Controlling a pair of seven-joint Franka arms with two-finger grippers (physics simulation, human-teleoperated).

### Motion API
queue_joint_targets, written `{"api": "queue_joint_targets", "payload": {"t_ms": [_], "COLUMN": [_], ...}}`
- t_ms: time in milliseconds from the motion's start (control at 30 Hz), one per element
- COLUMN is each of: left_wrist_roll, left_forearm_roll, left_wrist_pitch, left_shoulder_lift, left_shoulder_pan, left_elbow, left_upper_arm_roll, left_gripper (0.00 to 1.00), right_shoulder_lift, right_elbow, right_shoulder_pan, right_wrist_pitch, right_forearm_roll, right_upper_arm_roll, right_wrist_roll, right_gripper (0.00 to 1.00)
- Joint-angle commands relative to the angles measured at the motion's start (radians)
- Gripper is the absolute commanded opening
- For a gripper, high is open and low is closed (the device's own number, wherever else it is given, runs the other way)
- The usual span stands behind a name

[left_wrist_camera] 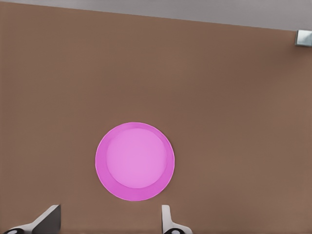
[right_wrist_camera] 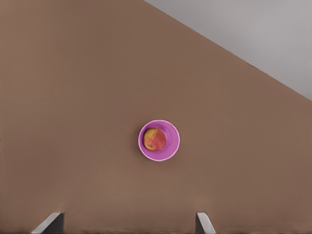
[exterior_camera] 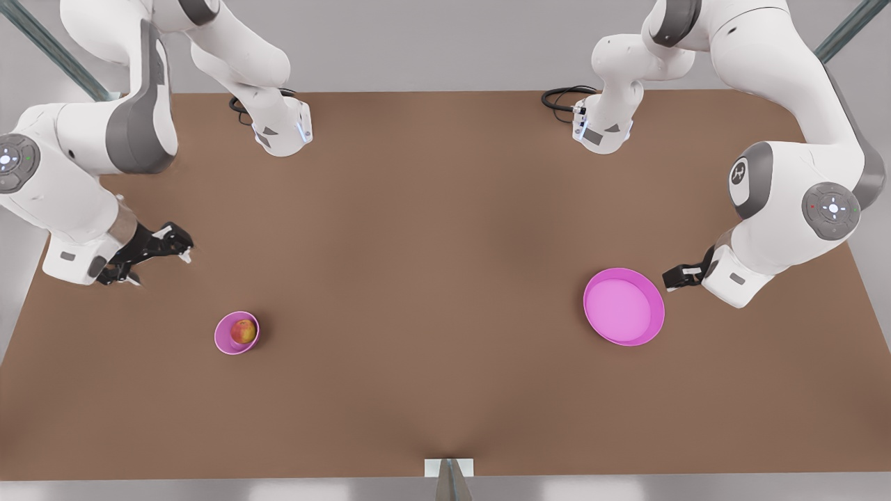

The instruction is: Use the left arm to pick up the apple from the plate, transfer it to the gripper of the right arm, and then use the right arm to place it into the bowl

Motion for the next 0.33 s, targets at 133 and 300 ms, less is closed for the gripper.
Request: {"api": "queue_joint_targets", "payload": {"t_ms": [133, 300], "left_wrist_roll": [-0.051, -0.053], "left_forearm_roll": [0.0, 0.0], "left_wrist_pitch": [0.001, 0.001], "left_shoulder_lift": [-0.001, -0.001], "left_shoulder_pan": [-0.002, -0.012], "left_elbow": [0.004, 0.008], "left_upper_arm_roll": [0.0, -0.002], "left_gripper": [1.0, 1.0], "right_shoulder_lift": [-0.056, -0.059], "right_elbow": [0.008, 0.002], "right_shoulder_pan": [0.33, 0.386], "right_wrist_pitch": [-0.164, -0.155], "right_forearm_roll": [0.076, 0.082], "right_upper_arm_roll": [-0.39, -0.444], "right_wrist_roll": [0.307, 0.335], "right_gripper": [1.0, 1.0]}}
